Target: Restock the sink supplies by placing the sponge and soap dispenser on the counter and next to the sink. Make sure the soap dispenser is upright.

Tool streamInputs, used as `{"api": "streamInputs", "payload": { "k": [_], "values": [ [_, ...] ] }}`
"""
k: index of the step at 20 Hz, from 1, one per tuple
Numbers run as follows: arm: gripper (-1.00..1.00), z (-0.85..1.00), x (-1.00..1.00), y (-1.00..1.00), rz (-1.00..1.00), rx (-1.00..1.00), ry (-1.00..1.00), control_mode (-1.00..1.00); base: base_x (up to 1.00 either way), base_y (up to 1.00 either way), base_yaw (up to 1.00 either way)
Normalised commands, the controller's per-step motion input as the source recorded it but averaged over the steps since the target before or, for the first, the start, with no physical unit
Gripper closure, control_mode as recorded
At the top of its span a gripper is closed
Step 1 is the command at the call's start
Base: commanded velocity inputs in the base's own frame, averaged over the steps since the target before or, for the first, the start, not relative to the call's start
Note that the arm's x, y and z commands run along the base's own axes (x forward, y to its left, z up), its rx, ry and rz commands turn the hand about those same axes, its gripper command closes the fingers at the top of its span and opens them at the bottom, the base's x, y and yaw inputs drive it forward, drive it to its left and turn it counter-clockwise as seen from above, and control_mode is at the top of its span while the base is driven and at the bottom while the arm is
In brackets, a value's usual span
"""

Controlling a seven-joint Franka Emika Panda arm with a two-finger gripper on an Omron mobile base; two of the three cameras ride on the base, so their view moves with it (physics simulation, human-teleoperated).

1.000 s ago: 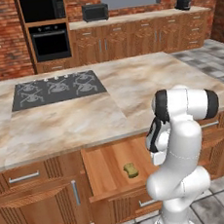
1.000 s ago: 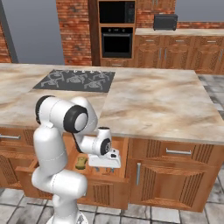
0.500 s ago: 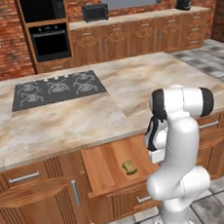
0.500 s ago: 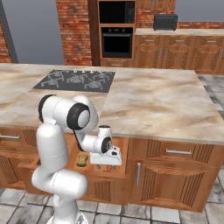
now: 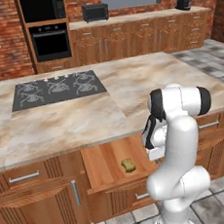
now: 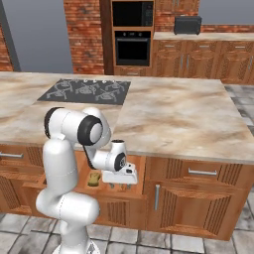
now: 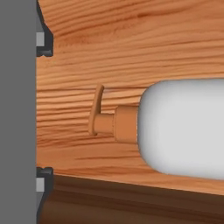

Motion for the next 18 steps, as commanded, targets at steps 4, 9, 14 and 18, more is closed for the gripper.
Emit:
{"api": "streamInputs", "payload": {
  "k": [4,9,14,18],
  "values": [
    [-1.0,0.0,0.19,0.0,0.0,0.0,0.0,-1.0,0.0,0.0,0.0],
    [-1.0,-0.13,0.32,0.0,0.0,0.0,0.0,-1.0,0.0,0.0,0.0],
    [-1.0,-0.26,0.26,0.0,0.0,0.0,0.0,-1.0,0.0,0.0,0.0],
    [-1.0,-0.28,0.09,0.0,0.0,0.0,0.0,-1.0,0.0,0.0,0.0]
  ]
}}
